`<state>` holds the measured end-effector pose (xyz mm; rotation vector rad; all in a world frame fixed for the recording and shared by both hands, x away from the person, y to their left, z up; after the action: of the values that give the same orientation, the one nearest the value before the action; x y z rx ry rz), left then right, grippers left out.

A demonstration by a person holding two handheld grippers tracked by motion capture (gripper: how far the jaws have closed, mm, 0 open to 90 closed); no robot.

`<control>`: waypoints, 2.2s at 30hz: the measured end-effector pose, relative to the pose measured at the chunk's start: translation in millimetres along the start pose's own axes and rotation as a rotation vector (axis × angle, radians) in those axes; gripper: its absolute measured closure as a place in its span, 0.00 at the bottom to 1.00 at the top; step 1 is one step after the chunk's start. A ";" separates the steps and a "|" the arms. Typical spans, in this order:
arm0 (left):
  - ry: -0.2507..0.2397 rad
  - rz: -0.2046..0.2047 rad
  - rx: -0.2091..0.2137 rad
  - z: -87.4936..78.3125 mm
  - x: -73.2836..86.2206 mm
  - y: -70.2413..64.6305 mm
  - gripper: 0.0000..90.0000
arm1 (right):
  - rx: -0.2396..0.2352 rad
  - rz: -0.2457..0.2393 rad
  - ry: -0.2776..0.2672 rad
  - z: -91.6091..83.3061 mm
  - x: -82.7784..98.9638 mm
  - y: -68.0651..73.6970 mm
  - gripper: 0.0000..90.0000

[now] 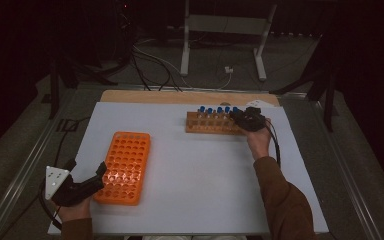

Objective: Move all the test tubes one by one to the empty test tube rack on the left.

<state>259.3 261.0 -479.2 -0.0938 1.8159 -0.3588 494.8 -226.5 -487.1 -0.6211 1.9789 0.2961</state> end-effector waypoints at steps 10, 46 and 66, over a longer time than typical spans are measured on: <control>0.009 0.006 0.007 0.9 0.7 -1.1 0.01 | 0.026 -0.028 0.000 1.1 0.0 5.4 0.85; 0.035 0.031 0.012 4.6 3.6 -5.6 0.01 | 0.052 -0.033 -0.122 -43.6 -38.2 -0.7 0.85; 0.057 0.068 0.070 10.6 4.1 -35.5 0.01 | -0.068 -0.028 -0.177 -76.0 -42.2 21.2 0.85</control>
<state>263.9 224.2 -475.1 0.0273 1.8563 -0.3805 441.5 -230.9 -415.4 -0.6435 1.7954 0.3894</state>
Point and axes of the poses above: each handheld gripper's, and its own axes: z roughly forward along the jaws, x roughly out of its underside, y roughly to its left, the point moved 4 cm from there along z, roughly forward along the jaws, and after that the axes turned 9 degrees about -z, right-handed, at the moved point
